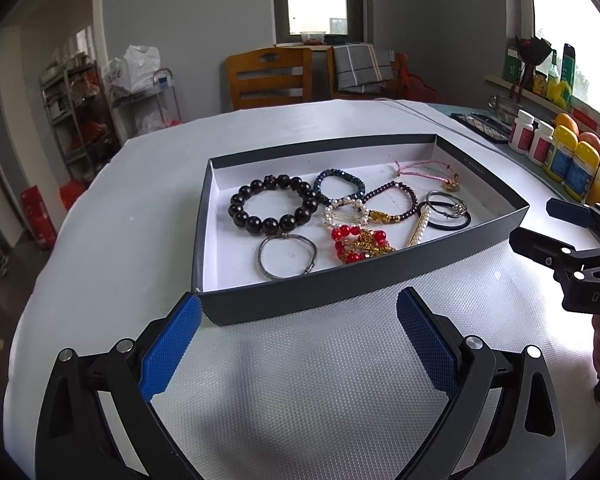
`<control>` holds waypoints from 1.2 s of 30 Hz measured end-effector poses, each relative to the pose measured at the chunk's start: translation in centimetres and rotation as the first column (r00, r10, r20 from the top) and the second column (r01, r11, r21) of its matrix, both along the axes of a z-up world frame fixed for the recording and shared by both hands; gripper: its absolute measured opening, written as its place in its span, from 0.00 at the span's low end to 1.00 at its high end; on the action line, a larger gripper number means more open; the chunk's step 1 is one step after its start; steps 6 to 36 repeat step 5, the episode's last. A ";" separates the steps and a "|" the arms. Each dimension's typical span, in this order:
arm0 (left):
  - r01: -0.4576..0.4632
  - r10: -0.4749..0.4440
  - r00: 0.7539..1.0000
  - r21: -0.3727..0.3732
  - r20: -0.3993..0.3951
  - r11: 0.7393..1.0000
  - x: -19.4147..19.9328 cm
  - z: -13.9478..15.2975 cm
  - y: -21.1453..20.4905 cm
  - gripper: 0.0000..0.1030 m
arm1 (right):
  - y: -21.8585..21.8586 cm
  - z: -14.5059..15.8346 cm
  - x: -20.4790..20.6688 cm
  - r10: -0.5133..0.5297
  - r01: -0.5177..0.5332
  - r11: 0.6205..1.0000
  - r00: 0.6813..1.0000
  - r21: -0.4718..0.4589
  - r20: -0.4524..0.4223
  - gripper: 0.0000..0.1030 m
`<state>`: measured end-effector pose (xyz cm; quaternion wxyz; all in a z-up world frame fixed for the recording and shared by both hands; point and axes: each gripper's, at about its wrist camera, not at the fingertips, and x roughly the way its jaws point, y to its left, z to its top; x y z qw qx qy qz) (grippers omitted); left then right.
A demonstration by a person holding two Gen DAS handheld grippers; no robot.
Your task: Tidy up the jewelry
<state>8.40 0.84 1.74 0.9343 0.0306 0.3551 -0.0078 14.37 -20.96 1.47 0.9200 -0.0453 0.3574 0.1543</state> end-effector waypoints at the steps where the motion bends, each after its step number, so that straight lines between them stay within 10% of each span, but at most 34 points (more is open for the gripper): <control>1: 0.000 0.000 1.000 -0.002 -0.005 1.000 0.1 -0.1 0.0 0.97 | 0.0 0.0 0.0 0.000 0.000 1.000 1.000 0.000 -0.001 0.95; 36: 0.003 -0.004 1.000 -0.011 -0.015 1.000 -0.1 -0.1 0.2 0.97 | -0.1 -0.2 0.3 0.004 -0.004 1.000 1.000 0.008 -0.023 0.95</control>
